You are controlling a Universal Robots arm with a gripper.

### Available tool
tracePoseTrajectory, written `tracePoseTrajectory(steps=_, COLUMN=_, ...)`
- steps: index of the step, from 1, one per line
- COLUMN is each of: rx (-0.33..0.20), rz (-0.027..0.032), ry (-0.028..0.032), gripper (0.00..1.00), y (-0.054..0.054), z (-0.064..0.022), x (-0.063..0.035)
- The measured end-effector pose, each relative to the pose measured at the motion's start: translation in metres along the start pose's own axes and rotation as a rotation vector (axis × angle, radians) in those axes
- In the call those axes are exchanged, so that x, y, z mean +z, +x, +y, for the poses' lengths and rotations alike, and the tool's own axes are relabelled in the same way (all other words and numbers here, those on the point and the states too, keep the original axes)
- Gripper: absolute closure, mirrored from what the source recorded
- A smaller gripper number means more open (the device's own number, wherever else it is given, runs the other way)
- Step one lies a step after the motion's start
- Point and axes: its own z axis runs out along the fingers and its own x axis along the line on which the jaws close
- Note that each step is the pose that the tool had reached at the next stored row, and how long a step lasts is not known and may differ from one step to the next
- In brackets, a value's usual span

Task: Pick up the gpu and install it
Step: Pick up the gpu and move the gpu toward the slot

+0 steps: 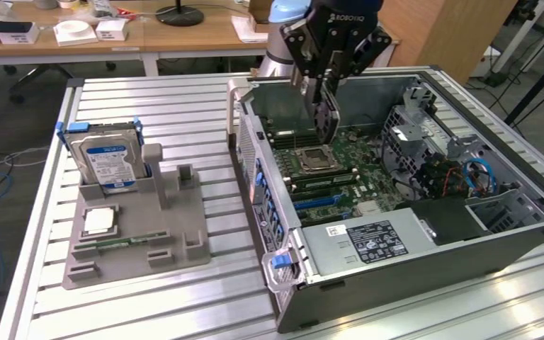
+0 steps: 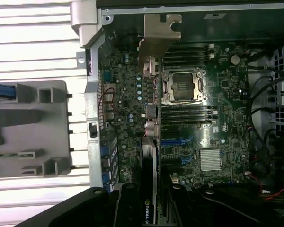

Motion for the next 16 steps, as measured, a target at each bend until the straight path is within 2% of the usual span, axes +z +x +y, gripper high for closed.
tracePoseTrajectory(steps=16, rx=0.000, rz=0.0000, ry=0.0000, gripper=0.74, y=-0.0066, z=0.0005, x=0.0004)
